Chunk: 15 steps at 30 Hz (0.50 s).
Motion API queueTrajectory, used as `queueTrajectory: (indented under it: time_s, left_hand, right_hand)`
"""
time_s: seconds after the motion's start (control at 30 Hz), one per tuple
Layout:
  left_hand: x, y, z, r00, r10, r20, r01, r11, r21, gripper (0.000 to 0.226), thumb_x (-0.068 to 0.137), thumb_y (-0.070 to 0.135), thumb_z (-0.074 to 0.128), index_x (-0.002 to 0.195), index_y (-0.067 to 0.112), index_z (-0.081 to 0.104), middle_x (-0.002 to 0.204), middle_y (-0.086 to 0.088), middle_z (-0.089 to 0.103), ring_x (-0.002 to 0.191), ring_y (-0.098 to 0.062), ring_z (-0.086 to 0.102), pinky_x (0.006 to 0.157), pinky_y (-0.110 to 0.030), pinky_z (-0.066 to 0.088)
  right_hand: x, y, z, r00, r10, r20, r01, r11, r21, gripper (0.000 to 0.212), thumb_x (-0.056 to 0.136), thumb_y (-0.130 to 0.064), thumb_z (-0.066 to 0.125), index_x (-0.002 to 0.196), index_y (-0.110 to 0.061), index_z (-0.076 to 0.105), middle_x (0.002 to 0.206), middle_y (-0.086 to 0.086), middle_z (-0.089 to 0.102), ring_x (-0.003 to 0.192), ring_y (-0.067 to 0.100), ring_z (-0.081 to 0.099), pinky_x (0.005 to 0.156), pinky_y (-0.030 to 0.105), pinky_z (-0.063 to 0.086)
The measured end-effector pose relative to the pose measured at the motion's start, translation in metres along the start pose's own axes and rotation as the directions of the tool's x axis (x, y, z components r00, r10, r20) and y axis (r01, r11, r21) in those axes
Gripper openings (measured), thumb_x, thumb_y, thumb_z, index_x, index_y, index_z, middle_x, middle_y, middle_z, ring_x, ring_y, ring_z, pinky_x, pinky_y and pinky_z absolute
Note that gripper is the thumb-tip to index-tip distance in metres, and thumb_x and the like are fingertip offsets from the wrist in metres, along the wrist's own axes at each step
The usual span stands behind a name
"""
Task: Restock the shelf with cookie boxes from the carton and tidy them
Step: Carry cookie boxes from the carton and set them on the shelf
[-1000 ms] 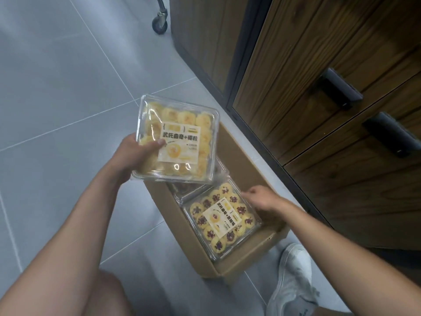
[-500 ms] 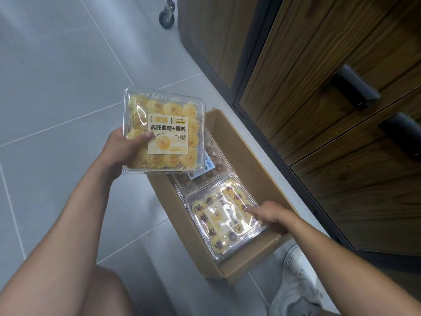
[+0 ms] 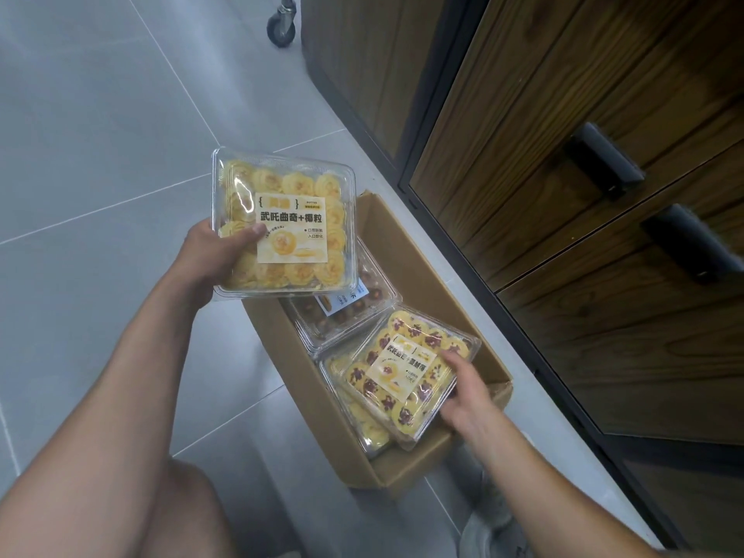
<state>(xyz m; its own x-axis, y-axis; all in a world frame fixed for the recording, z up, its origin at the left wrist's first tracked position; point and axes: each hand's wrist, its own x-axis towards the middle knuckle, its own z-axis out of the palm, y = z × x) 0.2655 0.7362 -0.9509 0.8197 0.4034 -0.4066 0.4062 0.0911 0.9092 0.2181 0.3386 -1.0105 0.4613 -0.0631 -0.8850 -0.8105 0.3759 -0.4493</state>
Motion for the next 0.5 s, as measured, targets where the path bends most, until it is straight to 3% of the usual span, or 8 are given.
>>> queueTrajectory:
  time_s: [0.27,0.4,0.5]
  left_hand:
    - [-0.009,0.001,0.008,0.999,-0.017,-0.040,0.018,1.000,0.024,0.027,0.090,0.029,0.083,0.114,0.020,0.075,0.107,-0.004,0.081,0.097,-0.025,0.079,0.088,-0.045,0.064]
    - [-0.028,0.005,0.019,0.995,-0.038,-0.094,0.041,0.999,0.035,0.032,0.090,0.026,0.083,0.119,0.016,0.074,0.106,-0.004,0.081,0.095,-0.025,0.079,0.085,-0.042,0.064]
    - [-0.054,0.012,0.028,0.986,-0.059,-0.153,0.064,0.998,0.027,0.032,0.092,0.024,0.081,0.121,0.014,0.073,0.103,0.000,0.078,0.091,-0.019,0.076,0.079,-0.035,0.062]
  right_hand:
    - [0.003,0.037,0.008,0.992,-0.062,-0.114,0.053,0.996,-0.078,0.067,0.075,0.000,0.084,0.130,-0.022,0.051,0.121,0.010,0.071,0.106,0.033,0.073,0.088,0.067,0.058]
    - [-0.003,0.033,0.013,0.979,-0.099,-0.178,0.066,0.980,-0.187,0.042,0.086,0.000,0.078,0.117,-0.015,0.055,0.113,0.012,0.074,0.095,0.032,0.076,0.082,0.057,0.063]
    - [-0.021,0.020,0.016,0.975,-0.108,-0.197,0.057,0.968,-0.245,0.041,0.088,0.001,0.076,0.118,-0.015,0.053,0.111,0.012,0.074,0.094,0.032,0.075,0.080,0.054,0.064]
